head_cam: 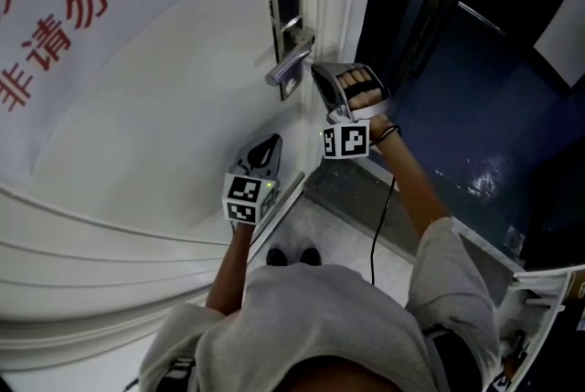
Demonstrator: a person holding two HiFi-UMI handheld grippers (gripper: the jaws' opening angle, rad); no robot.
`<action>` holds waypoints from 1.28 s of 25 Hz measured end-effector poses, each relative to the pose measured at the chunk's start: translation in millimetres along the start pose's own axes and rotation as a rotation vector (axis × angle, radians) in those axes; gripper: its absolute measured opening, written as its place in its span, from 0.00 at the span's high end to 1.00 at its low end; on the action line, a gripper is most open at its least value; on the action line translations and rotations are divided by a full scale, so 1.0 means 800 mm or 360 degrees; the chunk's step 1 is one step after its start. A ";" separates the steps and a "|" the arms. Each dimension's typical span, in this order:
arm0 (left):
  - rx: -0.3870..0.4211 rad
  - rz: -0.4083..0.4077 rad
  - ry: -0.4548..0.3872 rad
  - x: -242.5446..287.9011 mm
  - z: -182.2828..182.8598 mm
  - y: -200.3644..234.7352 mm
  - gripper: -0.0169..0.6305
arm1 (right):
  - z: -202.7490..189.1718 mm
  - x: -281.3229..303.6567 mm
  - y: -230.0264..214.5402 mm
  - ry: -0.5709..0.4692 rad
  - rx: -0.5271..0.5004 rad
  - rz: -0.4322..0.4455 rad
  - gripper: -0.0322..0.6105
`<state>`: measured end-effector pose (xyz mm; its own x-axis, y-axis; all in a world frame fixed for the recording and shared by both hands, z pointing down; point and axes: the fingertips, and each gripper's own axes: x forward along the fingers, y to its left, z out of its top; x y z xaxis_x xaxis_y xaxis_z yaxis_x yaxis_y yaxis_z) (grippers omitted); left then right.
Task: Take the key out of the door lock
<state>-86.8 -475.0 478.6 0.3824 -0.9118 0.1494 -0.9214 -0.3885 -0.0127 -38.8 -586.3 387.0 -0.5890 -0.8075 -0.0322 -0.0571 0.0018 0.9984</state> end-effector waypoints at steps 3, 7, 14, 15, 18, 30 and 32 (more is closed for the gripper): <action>0.0006 -0.0006 -0.0009 0.002 0.003 0.000 0.95 | -0.011 -0.009 0.002 0.0023 0.0041 0.0011 0.90; 0.0010 -0.0020 -0.0011 0.003 0.005 -0.001 0.95 | -0.020 -0.021 0.004 0.0048 0.0125 0.0019 0.90; 0.0026 -0.0048 -0.0014 0.009 0.007 -0.004 0.95 | -0.043 -0.051 0.013 0.0138 0.0573 0.0041 0.90; 0.0028 -0.0053 -0.0014 0.010 0.007 -0.005 0.95 | -0.049 -0.057 0.017 0.0160 0.0666 0.0046 0.90; 0.0031 -0.0063 -0.0011 0.012 0.007 -0.006 0.95 | -0.070 -0.077 0.026 0.0229 0.1016 0.0048 0.90; 0.0028 -0.0106 -0.0008 0.026 0.004 -0.006 0.95 | -0.116 -0.167 0.068 0.0442 0.1794 -0.0093 0.90; 0.0023 -0.0116 -0.0007 0.028 0.002 -0.009 0.95 | -0.119 -0.185 0.077 0.0482 0.1851 -0.0115 0.90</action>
<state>-71.8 -492.7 480.4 0.4486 -0.8817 0.1460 -0.8900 -0.4556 -0.0163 121.3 -522.8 457.6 -0.3502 -0.9331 0.0814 -0.8668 0.3557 0.3495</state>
